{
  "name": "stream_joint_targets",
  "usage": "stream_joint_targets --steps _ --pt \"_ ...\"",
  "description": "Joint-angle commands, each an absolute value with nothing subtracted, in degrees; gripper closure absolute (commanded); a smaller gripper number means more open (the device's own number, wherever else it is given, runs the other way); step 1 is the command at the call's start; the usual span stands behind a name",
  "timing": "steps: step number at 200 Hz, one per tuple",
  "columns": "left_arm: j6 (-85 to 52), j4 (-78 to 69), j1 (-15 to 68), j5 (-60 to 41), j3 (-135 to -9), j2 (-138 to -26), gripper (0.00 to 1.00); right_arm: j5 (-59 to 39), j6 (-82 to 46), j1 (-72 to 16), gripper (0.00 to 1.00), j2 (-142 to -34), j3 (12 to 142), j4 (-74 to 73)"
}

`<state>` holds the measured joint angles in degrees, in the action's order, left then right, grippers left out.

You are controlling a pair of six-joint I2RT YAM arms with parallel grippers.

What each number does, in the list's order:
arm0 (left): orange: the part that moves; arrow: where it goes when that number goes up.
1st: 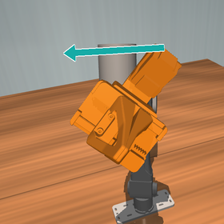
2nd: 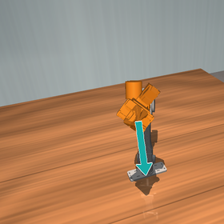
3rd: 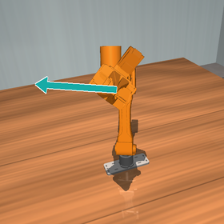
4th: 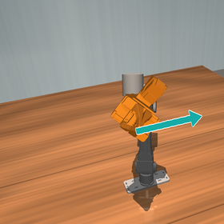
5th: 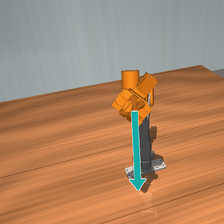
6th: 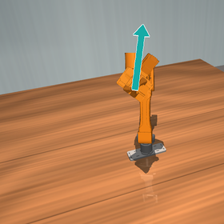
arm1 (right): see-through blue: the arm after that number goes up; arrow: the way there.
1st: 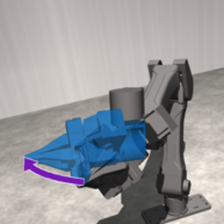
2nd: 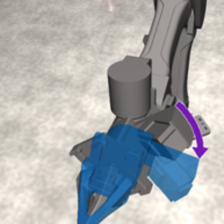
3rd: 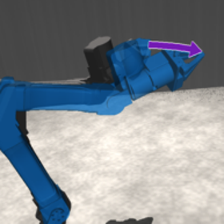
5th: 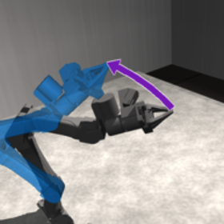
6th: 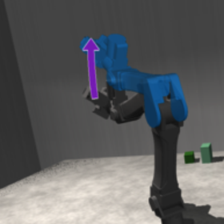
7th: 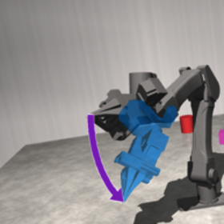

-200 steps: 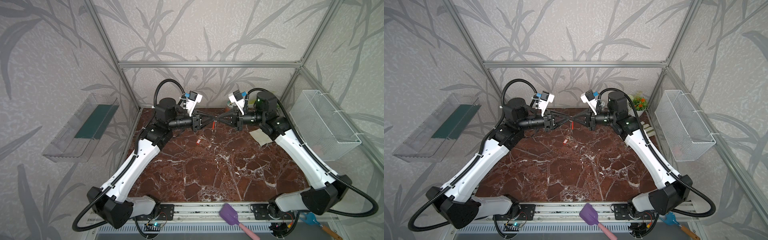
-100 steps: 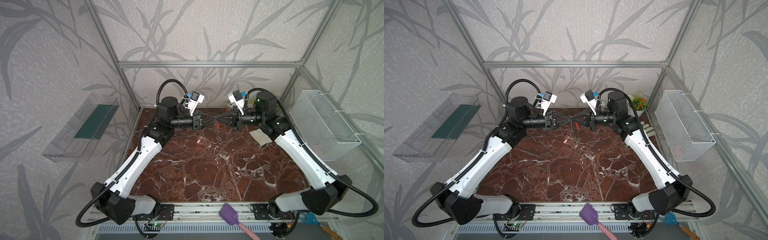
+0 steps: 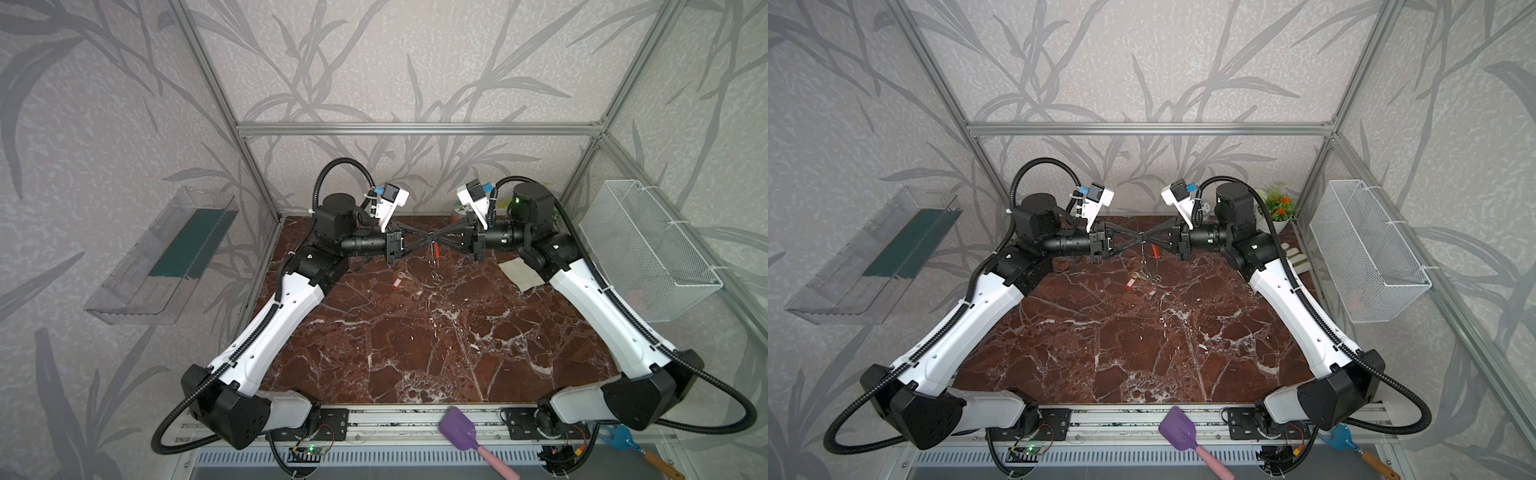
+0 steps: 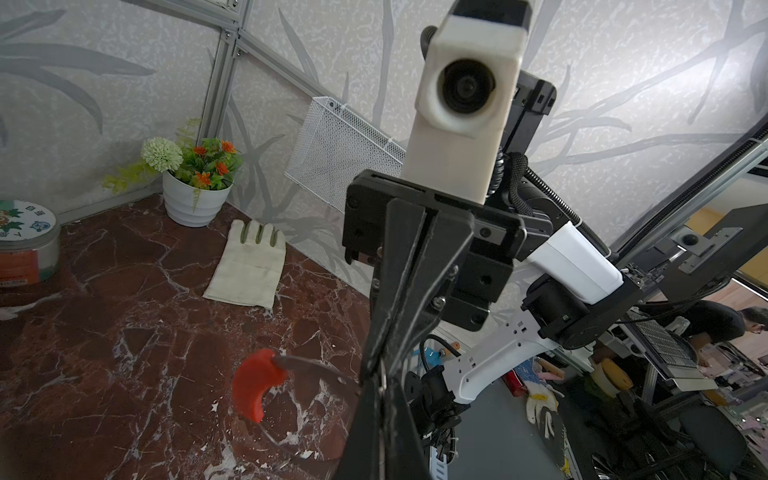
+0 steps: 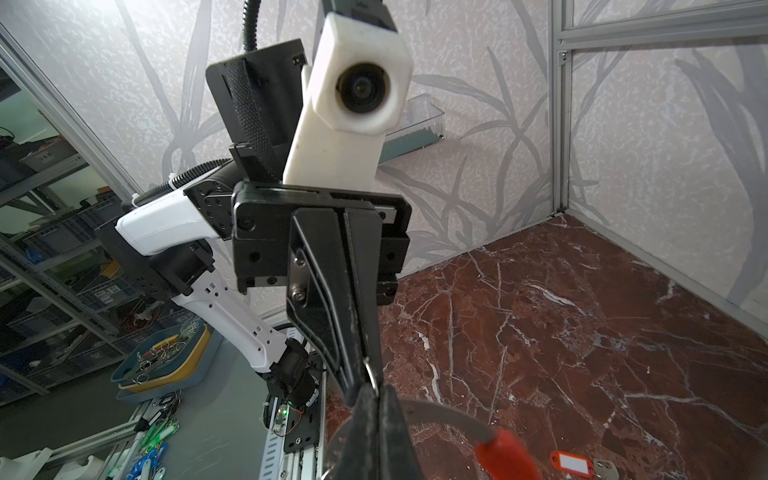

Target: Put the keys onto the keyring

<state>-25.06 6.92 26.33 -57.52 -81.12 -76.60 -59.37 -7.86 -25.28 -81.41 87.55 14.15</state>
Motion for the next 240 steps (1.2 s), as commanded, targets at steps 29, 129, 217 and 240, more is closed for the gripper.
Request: stream_joint_targets --steps 29,129,217,240 --pt "-22.13 8.23 26.3 -52.16 -82.01 -74.23 1.0 -55.0 -15.73 -22.7 0.81 -76.6 81.06 1.61" --pt "-7.45 15.53 31.92 -28.24 -80.73 -69.68 1.0 -49.91 -22.23 -19.86 0.73 -73.3 73.5 -4.06" --pt "-1.48 17.2 36.68 -18.66 -80.93 -69.03 1.0 -48.06 -23.01 -20.88 0.69 -73.22 73.17 -5.22" --pt "-2.09 17.43 36.89 -19.44 -81.43 -69.51 1.0 -47.2 -21.89 -21.86 0.66 -72.94 73.21 -4.83"
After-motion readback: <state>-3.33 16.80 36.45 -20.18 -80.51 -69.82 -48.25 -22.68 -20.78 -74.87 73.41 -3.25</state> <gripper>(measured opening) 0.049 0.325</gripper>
